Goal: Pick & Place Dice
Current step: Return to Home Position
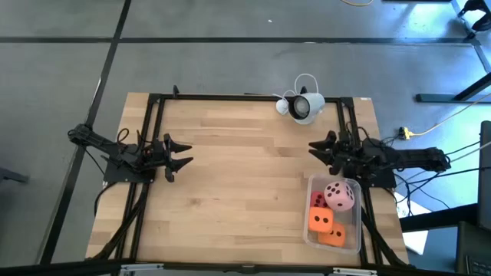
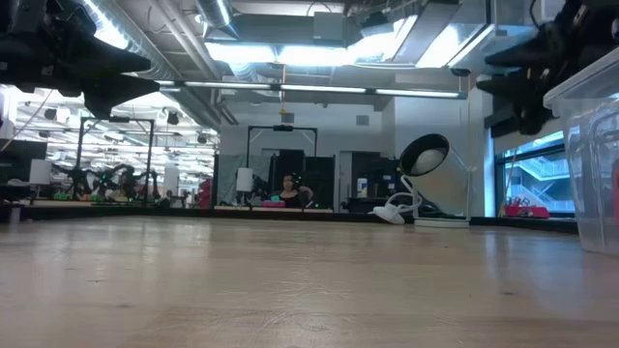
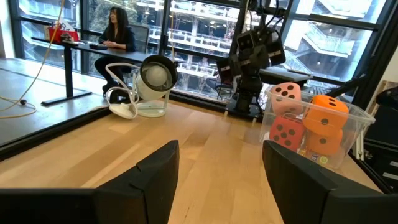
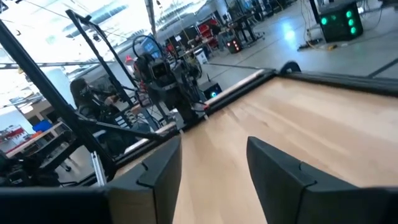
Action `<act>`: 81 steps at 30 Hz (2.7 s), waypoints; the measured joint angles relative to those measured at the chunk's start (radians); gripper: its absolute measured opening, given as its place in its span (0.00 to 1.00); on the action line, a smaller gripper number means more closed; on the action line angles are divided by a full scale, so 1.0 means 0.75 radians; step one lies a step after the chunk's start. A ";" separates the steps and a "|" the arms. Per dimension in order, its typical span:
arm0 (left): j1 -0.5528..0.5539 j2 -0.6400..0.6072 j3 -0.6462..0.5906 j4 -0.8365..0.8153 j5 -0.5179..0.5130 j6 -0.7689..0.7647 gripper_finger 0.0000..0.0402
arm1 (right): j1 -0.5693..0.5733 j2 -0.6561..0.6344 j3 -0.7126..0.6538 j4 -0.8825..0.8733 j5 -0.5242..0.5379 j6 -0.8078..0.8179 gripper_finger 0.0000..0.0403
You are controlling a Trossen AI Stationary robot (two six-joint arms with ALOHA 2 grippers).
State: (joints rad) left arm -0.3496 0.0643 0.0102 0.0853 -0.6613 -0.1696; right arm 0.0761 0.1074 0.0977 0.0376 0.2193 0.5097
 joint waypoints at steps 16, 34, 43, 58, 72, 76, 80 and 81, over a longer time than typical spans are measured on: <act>0.000 0.000 0.000 0.000 0.000 -0.001 0.56 | 0.000 0.029 -0.110 -0.006 -0.103 0.000 0.30; 0.000 0.000 0.000 0.001 0.000 -0.001 0.56 | -0.002 0.158 -0.107 0.067 0.146 -0.526 0.23; 0.000 0.000 0.000 0.001 0.000 -0.001 0.56 | 0.000 0.158 -0.108 0.090 0.041 -0.521 0.23; 0.000 0.000 0.000 0.000 0.000 0.000 0.56 | -0.001 0.159 -0.111 0.469 -0.104 -0.825 0.23; 0.000 0.000 0.000 0.000 0.000 0.000 0.56 | -0.001 0.158 -0.110 0.463 -0.104 -0.870 0.23; 0.000 0.001 0.000 0.000 0.000 0.000 0.56 | -0.001 0.158 -0.110 0.463 -0.104 -0.869 0.23; 0.000 0.000 0.000 0.001 0.000 0.000 0.56 | -0.001 0.158 -0.110 0.463 -0.104 -0.869 0.23; 0.000 0.000 0.000 0.000 0.000 0.000 0.56 | -0.001 0.158 -0.110 0.463 -0.104 -0.869 0.23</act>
State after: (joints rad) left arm -0.3496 0.0643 0.0104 0.0856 -0.6613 -0.1699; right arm 0.0757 0.2260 0.0154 0.3847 0.1413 -0.1417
